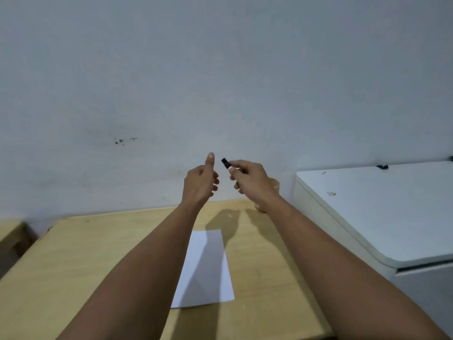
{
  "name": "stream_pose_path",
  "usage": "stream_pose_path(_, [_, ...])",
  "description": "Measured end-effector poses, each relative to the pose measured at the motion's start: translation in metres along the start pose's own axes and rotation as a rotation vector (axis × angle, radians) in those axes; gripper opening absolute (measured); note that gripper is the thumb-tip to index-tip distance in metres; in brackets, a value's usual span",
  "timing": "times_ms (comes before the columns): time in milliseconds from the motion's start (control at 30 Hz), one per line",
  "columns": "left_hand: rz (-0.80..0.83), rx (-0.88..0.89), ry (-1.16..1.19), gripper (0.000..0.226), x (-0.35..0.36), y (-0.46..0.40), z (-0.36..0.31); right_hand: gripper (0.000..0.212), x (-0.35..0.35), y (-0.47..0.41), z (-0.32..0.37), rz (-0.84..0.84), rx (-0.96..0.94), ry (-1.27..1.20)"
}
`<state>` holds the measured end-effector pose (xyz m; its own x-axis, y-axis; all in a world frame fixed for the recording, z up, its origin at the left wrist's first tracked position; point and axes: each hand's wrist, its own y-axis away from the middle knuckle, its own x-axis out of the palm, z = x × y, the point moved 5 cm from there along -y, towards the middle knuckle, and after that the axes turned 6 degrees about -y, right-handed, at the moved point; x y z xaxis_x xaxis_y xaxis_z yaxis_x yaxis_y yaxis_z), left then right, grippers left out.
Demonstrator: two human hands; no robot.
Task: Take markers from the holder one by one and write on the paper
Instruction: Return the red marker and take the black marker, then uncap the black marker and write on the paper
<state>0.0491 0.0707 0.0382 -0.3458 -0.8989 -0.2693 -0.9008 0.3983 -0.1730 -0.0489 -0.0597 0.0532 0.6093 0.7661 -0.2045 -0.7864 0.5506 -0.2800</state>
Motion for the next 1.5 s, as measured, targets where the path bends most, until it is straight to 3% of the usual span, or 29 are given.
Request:
stream_pose_path(100, [-0.045,0.073,-0.171,0.080,-0.043,0.013,0.003,0.019,0.040,0.029,0.000,0.219,0.095,-0.121])
stream_pose_path(200, [-0.012,0.120,-0.322,0.070,-0.075,0.026,0.010,0.017,0.072,0.048,0.002,0.338,0.111,-0.132])
stream_pose_path(433, [-0.075,0.082,-0.469,0.062,-0.125,0.039,0.030,0.021,0.120,0.061,0.006,0.313,-0.114,0.109])
stream_pose_path(533, [-0.068,0.044,-0.428,0.061,-0.123,0.037,0.044,0.022,0.129,0.061,0.002,0.317,-0.217,0.178])
stream_pose_path(600, [-0.074,-0.054,-0.282,0.055,-0.120,0.032,0.062,0.023,0.132,0.058,-0.004,0.340,-0.300,0.237])
stream_pose_path(667, [-0.183,-0.223,-0.047,0.045,-0.138,0.025,0.083,0.024,0.125,0.052,-0.017,0.355,-0.356,0.342])
stream_pose_path(733, [-0.332,-0.259,-0.069,0.050,-0.170,0.018,0.103,0.020,0.105,0.043,-0.038,0.317,-0.313,0.404])
stream_pose_path(833, [-0.335,-0.133,-0.577,0.061,-0.185,0.015,0.122,0.023,0.077,0.028,-0.069,0.159,-0.102,0.250])
stream_pose_path(933, [-0.073,0.005,-1.049,0.051,-0.142,0.016,0.145,0.031,0.076,0.018,-0.079,0.077,0.078,-0.011])
stream_pose_path(1000, [0.003,0.088,-1.231,0.039,-0.122,0.017,0.157,0.028,0.078,0.015,-0.078,0.060,0.115,-0.112])
stream_pose_path(1200, [0.044,0.167,-1.402,0.035,-0.122,0.003,0.175,0.021,0.085,0.009,-0.076,0.031,0.130,-0.273])
stream_pose_path(1333, [0.037,0.134,-1.321,0.034,-0.126,0.004,0.178,0.033,0.091,0.011,-0.076,0.023,0.255,-0.462])
stream_pose_path(1500, [0.008,0.039,-1.230,0.032,-0.136,0.015,0.165,0.025,0.088,0.016,-0.076,0.040,0.286,-0.570])
